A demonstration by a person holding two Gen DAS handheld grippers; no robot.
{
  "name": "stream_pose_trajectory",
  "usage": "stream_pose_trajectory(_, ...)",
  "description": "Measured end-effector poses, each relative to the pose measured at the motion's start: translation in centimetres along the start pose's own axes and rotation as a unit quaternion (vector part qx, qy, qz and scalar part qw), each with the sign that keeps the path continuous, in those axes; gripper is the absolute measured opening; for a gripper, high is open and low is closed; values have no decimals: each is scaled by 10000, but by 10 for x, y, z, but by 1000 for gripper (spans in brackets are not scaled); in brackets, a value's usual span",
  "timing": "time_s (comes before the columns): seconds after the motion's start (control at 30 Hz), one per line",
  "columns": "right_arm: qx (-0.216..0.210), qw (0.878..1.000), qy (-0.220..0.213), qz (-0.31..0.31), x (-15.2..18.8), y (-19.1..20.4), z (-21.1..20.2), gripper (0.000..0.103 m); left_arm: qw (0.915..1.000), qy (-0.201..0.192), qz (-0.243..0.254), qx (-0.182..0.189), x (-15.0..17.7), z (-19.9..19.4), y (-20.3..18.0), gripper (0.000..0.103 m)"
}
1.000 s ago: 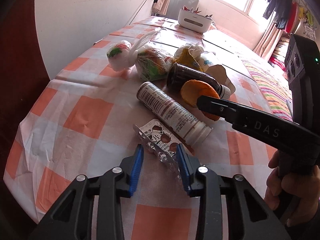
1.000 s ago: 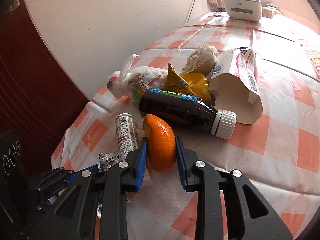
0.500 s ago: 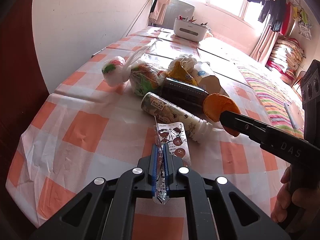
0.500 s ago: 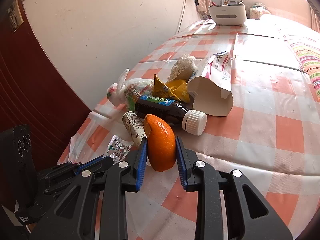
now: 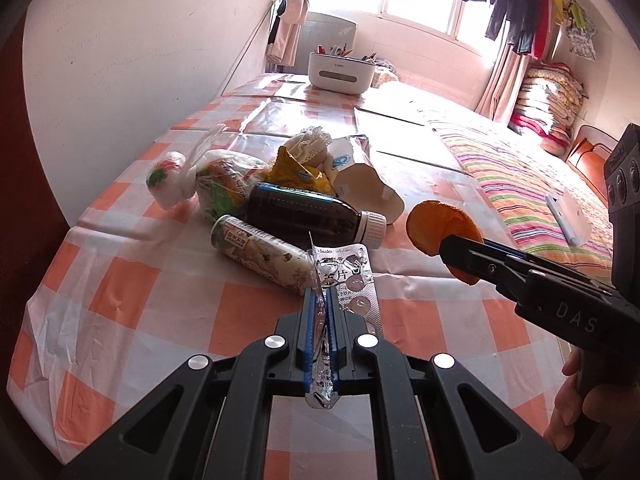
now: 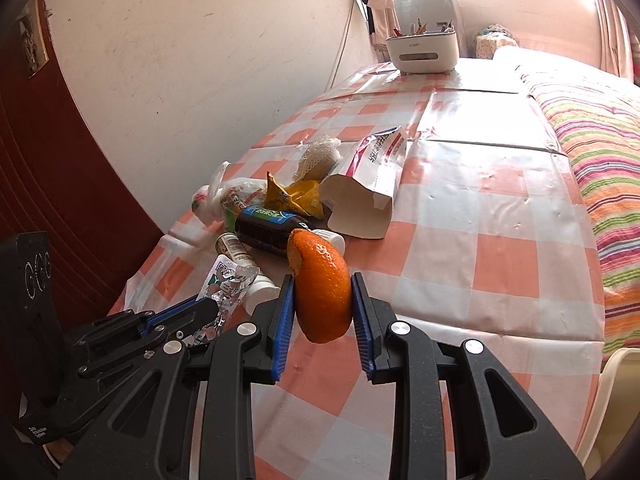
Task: Collect trash
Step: 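Carry the orange and blister pack over the cream bin with both grippers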
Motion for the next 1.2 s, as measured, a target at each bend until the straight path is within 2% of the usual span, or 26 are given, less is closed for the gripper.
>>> stream_pose_trajectory(0.77, 810, 9952, -284, 466, 30, -85, -71, 27, 9953, 193, 741, 599, 21, 10, -106, 6)
stream_pose_trajectory(1.2, 1220, 9875, -441, 891, 57, -132, -110, 27, 9898, 258, 1078, 895, 27, 10, -158, 6)
Point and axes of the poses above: each gripper's, at about its wrist camera, not at the fingertips, and z roughly the way its jaws point, y to its left, x to its underside, the point moved 10 cm from there along z, roughly the way its jaws point, and after that the axes turned 8 degrees about -z, right-handed, at the moved point
